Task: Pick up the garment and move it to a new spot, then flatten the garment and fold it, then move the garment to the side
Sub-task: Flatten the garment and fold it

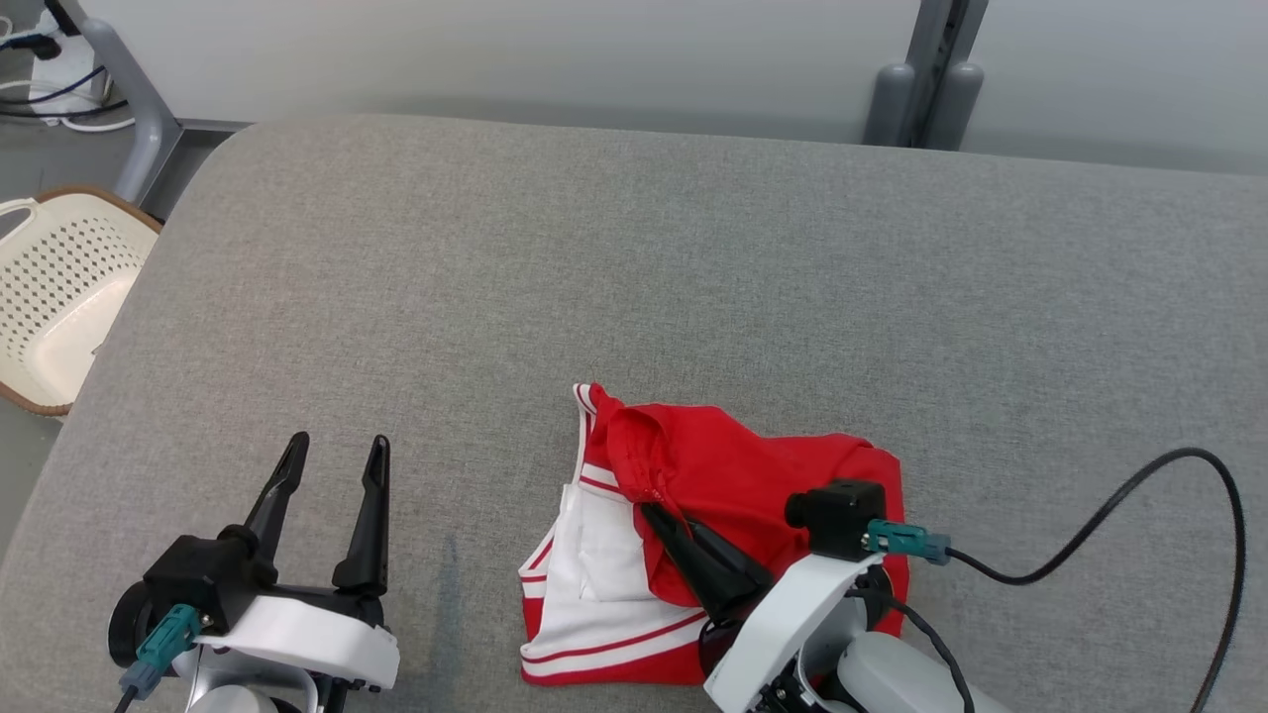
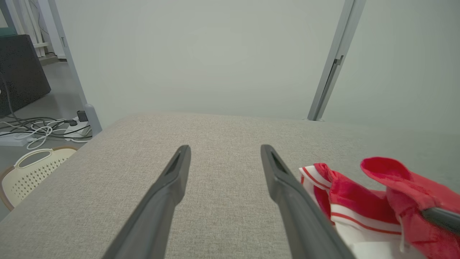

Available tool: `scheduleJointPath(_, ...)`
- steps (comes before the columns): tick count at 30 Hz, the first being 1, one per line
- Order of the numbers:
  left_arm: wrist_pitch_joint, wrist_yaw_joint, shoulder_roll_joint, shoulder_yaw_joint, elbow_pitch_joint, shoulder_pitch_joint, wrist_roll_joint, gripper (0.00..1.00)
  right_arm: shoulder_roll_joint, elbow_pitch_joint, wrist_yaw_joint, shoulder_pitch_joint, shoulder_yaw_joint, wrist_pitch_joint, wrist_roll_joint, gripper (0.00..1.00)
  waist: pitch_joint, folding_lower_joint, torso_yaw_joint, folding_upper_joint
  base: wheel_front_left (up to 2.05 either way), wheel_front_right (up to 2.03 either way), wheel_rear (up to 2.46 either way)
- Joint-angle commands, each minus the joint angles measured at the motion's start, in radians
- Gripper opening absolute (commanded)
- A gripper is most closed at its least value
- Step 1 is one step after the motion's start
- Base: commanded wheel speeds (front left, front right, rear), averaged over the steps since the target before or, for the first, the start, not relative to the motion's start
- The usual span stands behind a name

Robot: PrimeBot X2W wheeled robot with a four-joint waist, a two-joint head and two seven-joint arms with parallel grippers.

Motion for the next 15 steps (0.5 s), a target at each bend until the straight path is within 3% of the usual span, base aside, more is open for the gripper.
scheduleJointPath(1, -0.007, -0.006, -0.001, 0.000, 0.008, -0.022, 0.010, 1.00, -0.004, 0.023, 0.000, -0.025, 0.028, -0.017, 0.035, 0.00, 0.015, 0.0000, 0.011, 0.0000, 0.00, 0.00, 0.00)
scheduleJointPath(5, -0.012, -0.010, -0.006, 0.003, 0.024, -0.035, 0.010, 1.00, -0.005, 0.064, 0.000, -0.068, 0.100, -0.041, 0.107, 0.00, 0.027, 0.0000, 0.010, 0.0000, 0.00, 0.00, 0.00)
scheduleJointPath(6, -0.014, -0.011, -0.008, 0.003, 0.027, -0.038, 0.011, 1.00, -0.005, 0.074, 0.000, -0.076, 0.116, -0.044, 0.121, 0.08, 0.028, 0.0000, 0.010, 0.0000, 0.00, 0.00, 0.00)
scheduleJointPath(7, -0.015, -0.015, -0.011, 0.002, 0.033, -0.044, 0.013, 1.00, -0.004, 0.088, 0.000, -0.093, 0.144, -0.055, 0.145, 0.98, 0.030, 0.0000, 0.007, 0.0000, 0.00, 0.00, 0.00)
scheduleJointPath(15, -0.018, -0.004, -0.017, 0.000, 0.031, -0.033, 0.016, 1.00, -0.004, 0.060, 0.000, -0.147, 0.209, -0.083, 0.177, 1.00, 0.017, 0.0000, -0.010, 0.0000, 0.00, 0.00, 0.00)
